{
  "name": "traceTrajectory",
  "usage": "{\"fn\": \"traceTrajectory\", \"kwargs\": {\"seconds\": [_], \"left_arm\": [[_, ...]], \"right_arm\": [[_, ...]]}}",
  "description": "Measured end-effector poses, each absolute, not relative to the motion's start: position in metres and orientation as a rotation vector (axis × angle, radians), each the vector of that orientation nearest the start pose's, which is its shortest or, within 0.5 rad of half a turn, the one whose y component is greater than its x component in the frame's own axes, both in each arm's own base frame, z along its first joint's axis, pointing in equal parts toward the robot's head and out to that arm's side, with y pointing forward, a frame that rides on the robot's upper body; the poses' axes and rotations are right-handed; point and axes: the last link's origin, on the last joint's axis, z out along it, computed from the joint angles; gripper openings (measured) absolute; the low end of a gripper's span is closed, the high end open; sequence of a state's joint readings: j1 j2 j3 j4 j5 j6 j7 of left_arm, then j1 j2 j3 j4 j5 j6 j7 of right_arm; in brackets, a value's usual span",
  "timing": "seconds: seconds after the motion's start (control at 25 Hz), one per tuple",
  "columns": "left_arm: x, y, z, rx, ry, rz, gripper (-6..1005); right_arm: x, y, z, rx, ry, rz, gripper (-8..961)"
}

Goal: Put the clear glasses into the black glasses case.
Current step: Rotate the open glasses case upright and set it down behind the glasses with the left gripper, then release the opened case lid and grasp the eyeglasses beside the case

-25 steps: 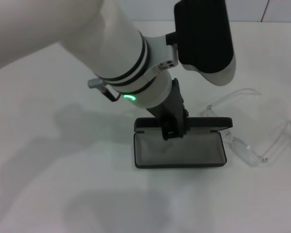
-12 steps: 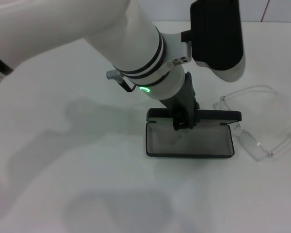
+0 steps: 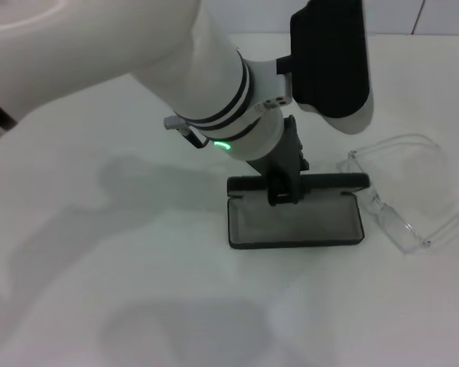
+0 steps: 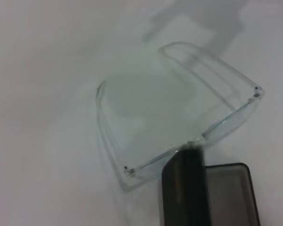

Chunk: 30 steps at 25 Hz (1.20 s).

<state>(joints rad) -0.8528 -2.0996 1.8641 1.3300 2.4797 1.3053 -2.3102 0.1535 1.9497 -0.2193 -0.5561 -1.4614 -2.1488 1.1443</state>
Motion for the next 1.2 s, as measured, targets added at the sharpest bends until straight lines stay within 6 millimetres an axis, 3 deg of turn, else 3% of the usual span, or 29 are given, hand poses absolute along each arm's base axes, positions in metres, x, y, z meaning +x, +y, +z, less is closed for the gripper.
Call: {"fn": "traceTrajectory", "kwargs": {"seconds": [0.24,0.32,0.44,0.6,0.8,0.88,1.0,1.2], "left_arm": [[-0.060,0.336,-0.096,-2.883,0.241,0.530,259],[-0.060,0.335,-0.095,-2.885,0.241,0.526,311],[-0.050,0.330,-0.092,-2.892,0.264,0.488,388],[-0.023,0.313,-0.076,-2.942,0.285,0.315,404],[-0.003,0.292,-0.038,-2.995,0.190,-0.065,410],[0.000,0.283,-0.023,-3.013,0.166,-0.234,411],[-0.009,0.274,-0.005,-3.027,0.131,-0.437,411],[-0.040,0.267,0.006,-2.997,0.045,-0.561,412]], "right_arm": [[0.330,0.187,0.155,-1.951,0.228,1.331,795],[0.331,0.186,0.154,-1.954,0.235,1.324,795],[0.334,0.189,0.154,-1.983,0.277,1.289,795],[0.335,0.207,0.159,-2.125,0.449,1.191,794],[0.307,0.242,0.168,-2.395,0.735,0.931,788],[0.286,0.263,0.165,-2.510,0.901,0.726,775],[0.259,0.290,0.150,-2.583,1.076,0.392,757],[0.214,0.329,0.114,-2.655,1.147,-0.044,635]]}}
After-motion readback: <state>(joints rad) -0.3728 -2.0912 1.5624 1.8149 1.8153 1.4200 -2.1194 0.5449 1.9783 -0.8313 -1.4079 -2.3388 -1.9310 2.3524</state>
